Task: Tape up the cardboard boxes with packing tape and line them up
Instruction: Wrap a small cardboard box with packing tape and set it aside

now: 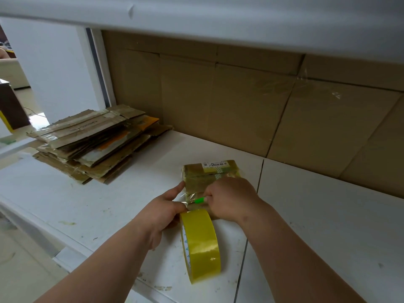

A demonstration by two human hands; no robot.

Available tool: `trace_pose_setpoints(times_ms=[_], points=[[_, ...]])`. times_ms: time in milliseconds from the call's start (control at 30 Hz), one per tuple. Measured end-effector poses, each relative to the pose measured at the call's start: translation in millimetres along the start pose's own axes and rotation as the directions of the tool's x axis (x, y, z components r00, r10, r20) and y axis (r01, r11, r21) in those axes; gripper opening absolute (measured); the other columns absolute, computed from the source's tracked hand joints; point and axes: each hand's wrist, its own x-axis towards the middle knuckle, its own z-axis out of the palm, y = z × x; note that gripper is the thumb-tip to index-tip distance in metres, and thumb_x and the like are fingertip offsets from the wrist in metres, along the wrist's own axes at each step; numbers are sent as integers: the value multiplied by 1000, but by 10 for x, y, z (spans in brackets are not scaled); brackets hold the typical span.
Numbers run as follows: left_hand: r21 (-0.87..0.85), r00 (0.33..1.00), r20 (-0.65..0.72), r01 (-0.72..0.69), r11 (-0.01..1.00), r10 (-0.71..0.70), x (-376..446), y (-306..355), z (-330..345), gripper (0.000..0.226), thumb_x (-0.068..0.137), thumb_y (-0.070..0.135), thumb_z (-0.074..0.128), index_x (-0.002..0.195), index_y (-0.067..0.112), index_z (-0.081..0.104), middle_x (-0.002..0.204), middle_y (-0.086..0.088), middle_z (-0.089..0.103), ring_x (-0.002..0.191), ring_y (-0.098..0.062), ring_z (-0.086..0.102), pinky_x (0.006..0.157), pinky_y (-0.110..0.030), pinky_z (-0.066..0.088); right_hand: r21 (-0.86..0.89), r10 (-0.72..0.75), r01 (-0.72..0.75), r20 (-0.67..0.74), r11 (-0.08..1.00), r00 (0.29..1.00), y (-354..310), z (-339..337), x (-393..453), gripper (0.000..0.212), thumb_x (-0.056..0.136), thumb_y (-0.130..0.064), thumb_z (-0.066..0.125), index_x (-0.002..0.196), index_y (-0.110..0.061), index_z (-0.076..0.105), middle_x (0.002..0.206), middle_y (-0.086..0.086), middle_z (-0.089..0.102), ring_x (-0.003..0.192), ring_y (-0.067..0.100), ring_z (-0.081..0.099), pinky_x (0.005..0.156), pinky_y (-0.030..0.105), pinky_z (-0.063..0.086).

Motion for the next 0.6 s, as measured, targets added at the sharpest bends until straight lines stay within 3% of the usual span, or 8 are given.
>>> trace_pose_setpoints(times_ms=[133,233,433,600], points=[[6,1000,2,-9,1000,9,-10,13,-1,66,82,-5,58,122,48,62,89,-11,73,81,-24,56,87,-40,52,-63,41,-41,-2,997,999,168,86,-83,17,94,-25,51,93,-23,68,84,-5,54,86,21,55,75,33,34],[14,1000,6,-10,1000,10,-12,29,2,68,81,-6,58,120,49,62,86,-8,72,82,-24,56,91,-41,53,-42,111,-111,-19,993,994,334,194,-169,17,94,-26,49,91,-22,66,83,-5,54,80,20,54,74,32,32],[16,1000,28,-11,1000,10,-38,23,0,69,81,-7,58,119,50,63,90,-8,74,84,-26,57,96,-42,51,58,255,-254,-3,965,967,514,484,-465,29,99,-35,41,115,-32,66,102,-6,63,95,16,61,81,34,36],[23,999,44,-13,1000,12,-27,19,-16,71,81,-7,58,125,49,61,97,-11,74,87,-27,59,93,-39,52,-4,343,-343,-31,939,939,407,632,-606,39,95,-40,50,134,-38,56,131,-6,50,121,19,48,101,37,35]])
